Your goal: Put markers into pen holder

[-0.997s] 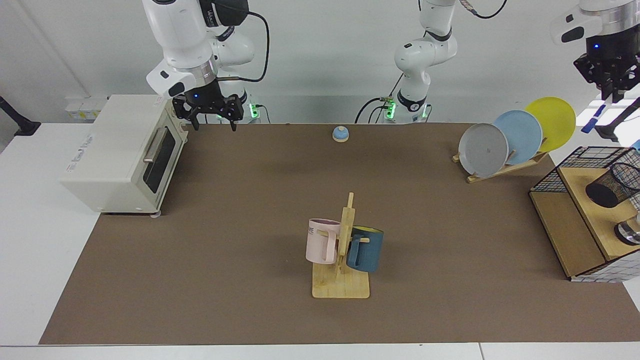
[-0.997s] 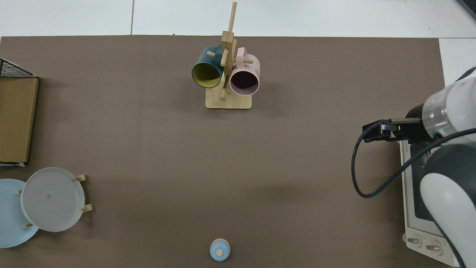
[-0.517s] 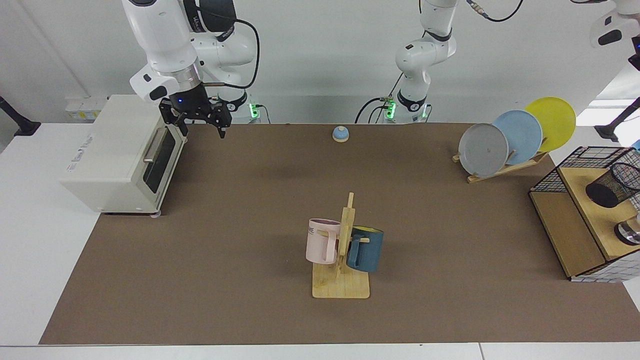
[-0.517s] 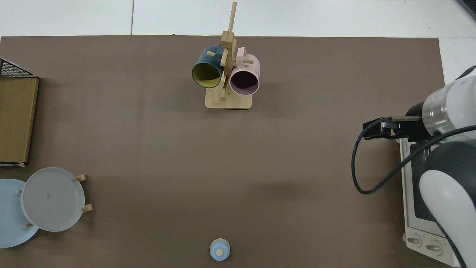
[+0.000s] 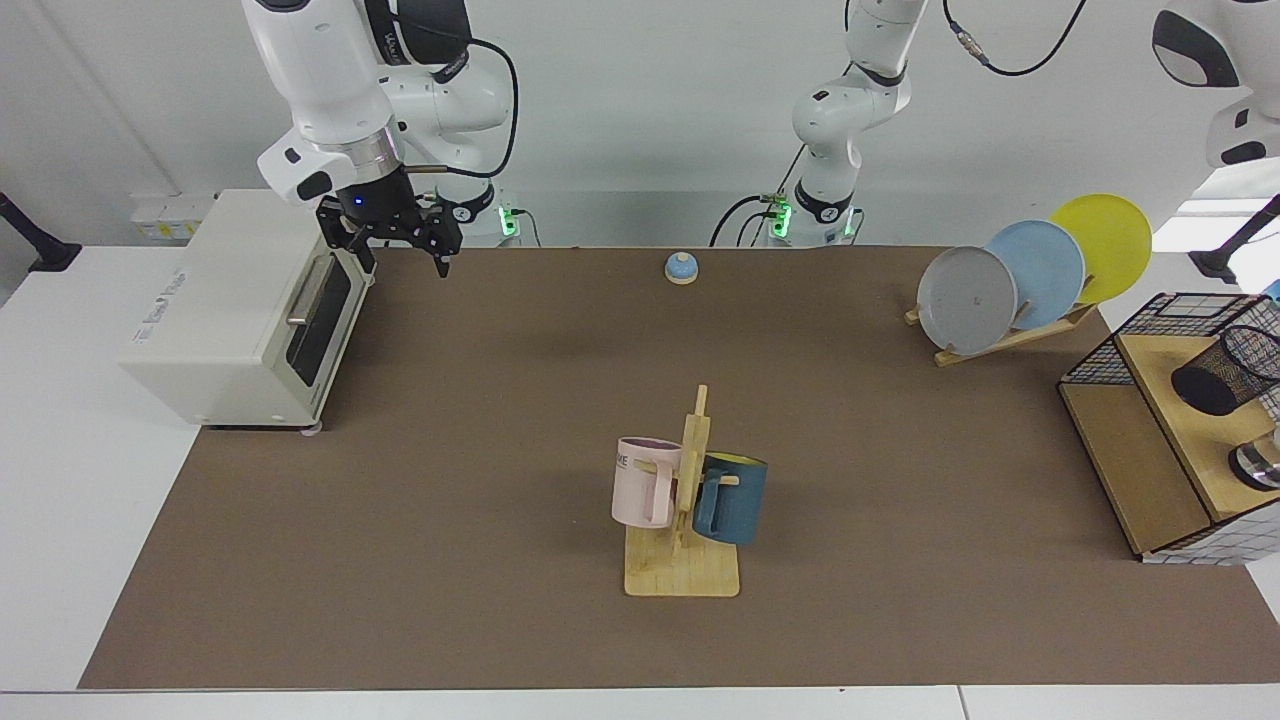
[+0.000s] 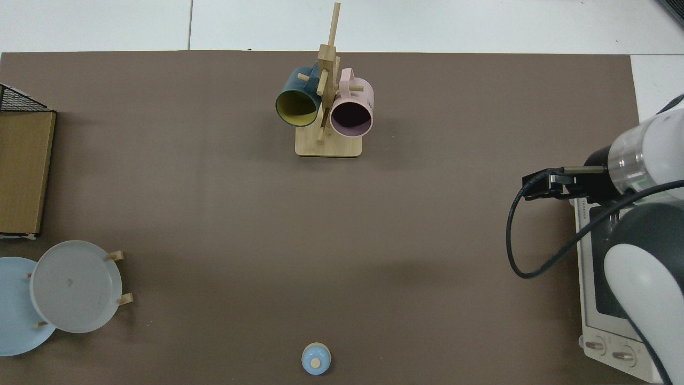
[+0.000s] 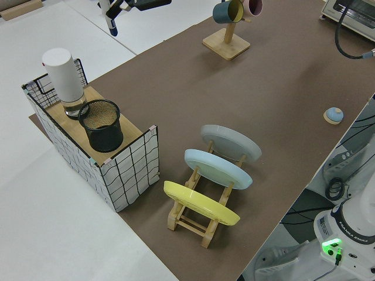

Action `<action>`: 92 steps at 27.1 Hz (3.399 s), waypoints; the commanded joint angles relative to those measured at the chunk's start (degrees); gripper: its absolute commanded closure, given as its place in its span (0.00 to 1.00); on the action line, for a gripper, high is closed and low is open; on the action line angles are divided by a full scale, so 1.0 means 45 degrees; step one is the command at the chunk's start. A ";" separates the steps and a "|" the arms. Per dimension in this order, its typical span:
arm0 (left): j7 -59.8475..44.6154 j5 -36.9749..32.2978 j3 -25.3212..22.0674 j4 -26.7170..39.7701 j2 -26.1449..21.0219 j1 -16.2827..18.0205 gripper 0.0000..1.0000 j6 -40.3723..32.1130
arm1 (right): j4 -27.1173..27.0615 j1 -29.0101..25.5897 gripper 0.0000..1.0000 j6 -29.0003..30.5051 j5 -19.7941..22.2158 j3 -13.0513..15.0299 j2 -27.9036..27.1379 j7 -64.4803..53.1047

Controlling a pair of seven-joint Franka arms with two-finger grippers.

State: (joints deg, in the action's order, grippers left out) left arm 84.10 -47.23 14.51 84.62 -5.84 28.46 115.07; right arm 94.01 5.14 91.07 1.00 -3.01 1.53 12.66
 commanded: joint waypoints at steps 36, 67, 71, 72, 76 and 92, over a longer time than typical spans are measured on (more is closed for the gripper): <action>-0.1131 -0.2199 0.0096 0.1743 -0.1748 0.0707 1.00 0.1304 | 0.0104 -0.0223 0.01 0.0231 -0.0086 -0.0133 0.0070 -0.0294; -0.1619 -0.1984 0.0096 0.2485 -0.2199 0.0883 1.00 0.1969 | 0.0104 -0.0223 0.01 0.0231 -0.0086 -0.0133 0.0070 -0.0294; -0.1580 -0.1984 0.0096 0.2466 -0.2199 0.0903 1.00 0.1988 | 0.0104 -0.0204 0.01 0.0231 -0.0086 -0.0133 0.0070 -0.0294; -0.1541 -0.1984 0.0096 0.2466 -0.2199 0.0903 0.93 0.1988 | 0.0104 -0.0204 0.01 0.0231 -0.0086 -0.0133 0.0089 -0.0294; -0.1443 -0.2023 0.0096 0.2427 -0.2199 0.0883 0.17 0.1930 | 0.0104 -0.0223 0.01 0.0231 -0.0086 -0.0133 0.0070 -0.0294; -0.1443 -0.1965 0.0096 0.2174 -0.2218 0.0922 0.00 0.1950 | 0.0104 -0.0204 0.01 0.0231 -0.0086 -0.0133 0.0070 -0.0294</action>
State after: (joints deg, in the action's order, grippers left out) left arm 77.99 -55.79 14.47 94.29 -16.52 31.83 122.81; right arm 94.01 5.12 91.08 1.00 -3.06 1.53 12.66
